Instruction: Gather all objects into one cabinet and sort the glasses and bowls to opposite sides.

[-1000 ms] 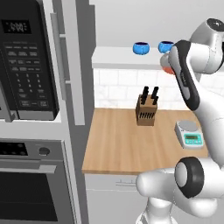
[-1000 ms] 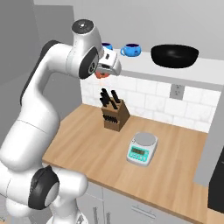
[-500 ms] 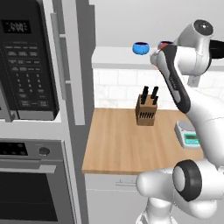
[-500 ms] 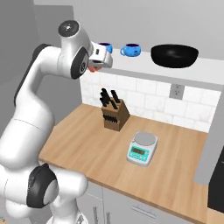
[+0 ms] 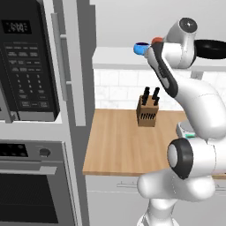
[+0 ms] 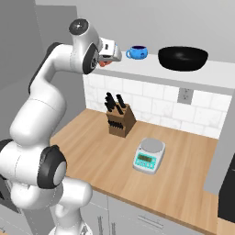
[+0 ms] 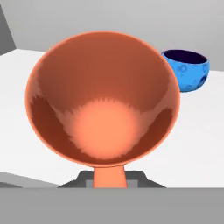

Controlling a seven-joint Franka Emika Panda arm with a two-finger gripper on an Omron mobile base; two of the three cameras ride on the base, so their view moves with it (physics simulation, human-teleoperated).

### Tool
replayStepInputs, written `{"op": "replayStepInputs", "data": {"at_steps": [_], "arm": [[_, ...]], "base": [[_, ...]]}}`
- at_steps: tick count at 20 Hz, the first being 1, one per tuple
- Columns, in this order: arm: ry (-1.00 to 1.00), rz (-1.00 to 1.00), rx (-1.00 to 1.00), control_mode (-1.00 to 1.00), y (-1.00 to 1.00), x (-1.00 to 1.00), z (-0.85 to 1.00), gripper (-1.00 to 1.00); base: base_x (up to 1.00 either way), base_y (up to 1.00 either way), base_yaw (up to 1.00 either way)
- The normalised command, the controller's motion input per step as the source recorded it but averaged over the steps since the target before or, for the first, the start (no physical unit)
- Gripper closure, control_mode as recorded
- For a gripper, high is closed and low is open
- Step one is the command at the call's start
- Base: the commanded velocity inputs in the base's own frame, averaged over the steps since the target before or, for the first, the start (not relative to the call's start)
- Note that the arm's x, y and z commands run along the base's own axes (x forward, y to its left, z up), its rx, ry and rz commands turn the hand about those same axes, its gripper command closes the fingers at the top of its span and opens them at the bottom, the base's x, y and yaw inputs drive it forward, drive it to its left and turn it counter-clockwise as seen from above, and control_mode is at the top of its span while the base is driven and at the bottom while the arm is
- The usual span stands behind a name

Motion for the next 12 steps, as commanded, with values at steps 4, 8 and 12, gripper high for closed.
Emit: {"op": "replayStepInputs", "data": {"at_steps": [4, 8, 12], "arm": [[0.09, 0.04, 0.00, -1.00, -0.22, 0.31, 0.26, 1.00], [0.24, 0.00, 0.00, -1.00, -0.02, 0.34, 0.00, 1.00], [0.27, 0.02, 0.00, -1.00, 0.04, 0.29, 0.00, 1.00]], "base": [[0.00, 0.00, 0.00], [0.00, 0.00, 0.00], [0.00, 0.00, 0.00]]}}
